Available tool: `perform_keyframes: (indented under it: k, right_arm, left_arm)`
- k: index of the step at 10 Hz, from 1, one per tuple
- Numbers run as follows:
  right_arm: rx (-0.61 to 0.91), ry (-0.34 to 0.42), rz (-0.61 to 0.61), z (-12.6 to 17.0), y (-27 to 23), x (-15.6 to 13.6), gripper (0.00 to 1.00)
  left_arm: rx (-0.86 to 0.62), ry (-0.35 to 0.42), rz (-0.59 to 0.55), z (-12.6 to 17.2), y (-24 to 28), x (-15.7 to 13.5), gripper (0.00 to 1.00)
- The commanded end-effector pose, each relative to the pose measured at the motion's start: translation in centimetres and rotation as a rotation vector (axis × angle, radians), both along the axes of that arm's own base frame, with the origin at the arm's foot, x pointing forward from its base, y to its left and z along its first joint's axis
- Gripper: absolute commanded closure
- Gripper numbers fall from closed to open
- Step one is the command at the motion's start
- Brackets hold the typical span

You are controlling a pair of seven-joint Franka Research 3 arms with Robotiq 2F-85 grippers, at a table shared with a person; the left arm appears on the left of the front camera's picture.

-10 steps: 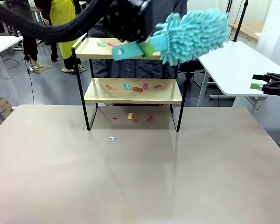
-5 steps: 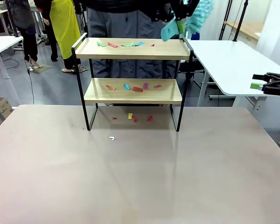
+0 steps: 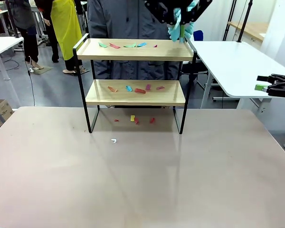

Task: Clean the shelf.
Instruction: Clean the specific section of the Shelf indicated by the human with the Duster.

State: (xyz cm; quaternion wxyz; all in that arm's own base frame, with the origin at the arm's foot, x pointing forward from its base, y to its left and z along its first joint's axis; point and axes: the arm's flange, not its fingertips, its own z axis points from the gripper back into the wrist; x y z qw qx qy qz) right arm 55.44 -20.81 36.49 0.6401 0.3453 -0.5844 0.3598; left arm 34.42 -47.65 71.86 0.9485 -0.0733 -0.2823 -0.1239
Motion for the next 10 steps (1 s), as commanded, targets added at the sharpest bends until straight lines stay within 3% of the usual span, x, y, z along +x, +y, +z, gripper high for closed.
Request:
perform_keyframes:
  k: [1,5,10]
  right_arm:
    - [0.002,0.012,-0.011,0.6,0.2,0.1,0.0]
    - [0.002,0.012,-0.011,0.6,0.2,0.1,0.0]
    - [0.002,0.012,-0.011,0.6,0.2,0.1,0.0]
  left_arm:
    - [-0.009,0.019,0.051,0.5,-2.8,2.2,0.87]
    - [0.005,0.047,0.132,-2.5,-1.9,4.4,0.87]
    - [0.027,0.122,0.185,-3.9,1.6,5.5,0.87]
